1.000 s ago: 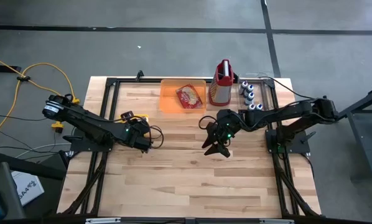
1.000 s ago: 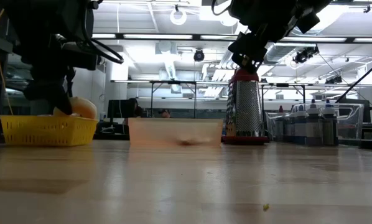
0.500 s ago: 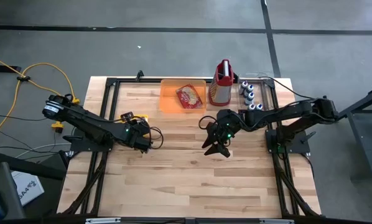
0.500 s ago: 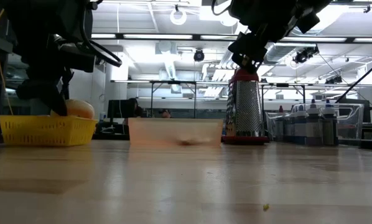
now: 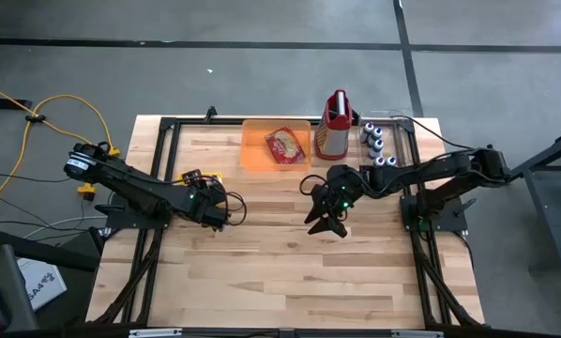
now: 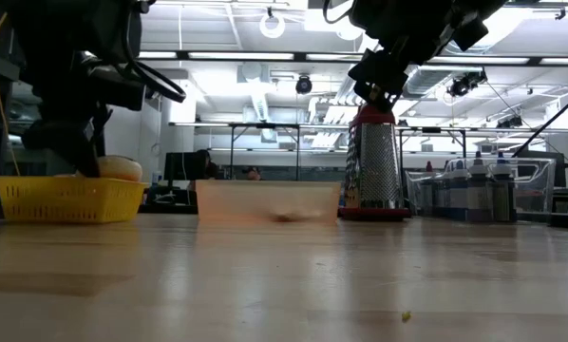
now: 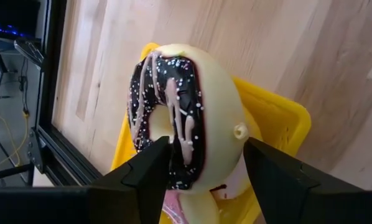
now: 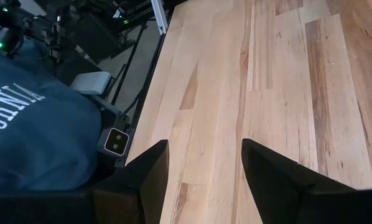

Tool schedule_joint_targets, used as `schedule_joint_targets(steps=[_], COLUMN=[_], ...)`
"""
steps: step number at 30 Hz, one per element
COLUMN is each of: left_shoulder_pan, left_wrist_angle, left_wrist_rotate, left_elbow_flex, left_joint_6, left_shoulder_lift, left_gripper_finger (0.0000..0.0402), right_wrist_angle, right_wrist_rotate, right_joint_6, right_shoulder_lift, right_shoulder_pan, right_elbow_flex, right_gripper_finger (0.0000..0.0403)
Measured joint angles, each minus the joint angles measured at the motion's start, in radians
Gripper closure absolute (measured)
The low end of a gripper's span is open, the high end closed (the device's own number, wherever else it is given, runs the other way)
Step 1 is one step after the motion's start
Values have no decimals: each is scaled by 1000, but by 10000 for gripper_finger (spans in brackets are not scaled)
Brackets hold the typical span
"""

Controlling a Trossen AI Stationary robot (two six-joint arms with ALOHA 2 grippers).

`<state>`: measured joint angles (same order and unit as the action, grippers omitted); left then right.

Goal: Pick & Place Food Item
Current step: Put the black donut into the yellow bin

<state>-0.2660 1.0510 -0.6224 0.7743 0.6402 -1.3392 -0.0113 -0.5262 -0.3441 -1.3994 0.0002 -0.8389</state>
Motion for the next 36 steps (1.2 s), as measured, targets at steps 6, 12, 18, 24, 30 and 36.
schedule_joint_targets(steps=[6, 12, 18, 24, 30, 36], left_shoulder_pan=[0, 0, 0, 0, 0, 0], left_wrist_angle=[34, 73, 81, 126, 183, 186], left_wrist_rotate=[-1, 9, 24, 26, 25, 26], left_elbow_flex=[23, 37, 37, 53, 73, 72], left_joint_6=[3, 6, 8, 8, 17, 16], left_shoulder_lift=[0, 1, 2, 2, 3, 3], left_gripper_finger=[206, 206, 206, 206, 206, 206], right_wrist_angle=[0, -1, -1, -2, -2, -2], right_wrist_rotate=[0, 0, -1, -6, -7, -7], right_joint_6=[0, 0, 0, 0, 0, 0], right_shoulder_lift=[0, 0, 0, 0, 0, 0], right_shoulder_pan=[0, 0, 0, 0, 0, 0], right_elbow_flex=[0, 0, 0, 0, 0, 0], right_gripper_finger=[213, 213, 213, 213, 213, 213])
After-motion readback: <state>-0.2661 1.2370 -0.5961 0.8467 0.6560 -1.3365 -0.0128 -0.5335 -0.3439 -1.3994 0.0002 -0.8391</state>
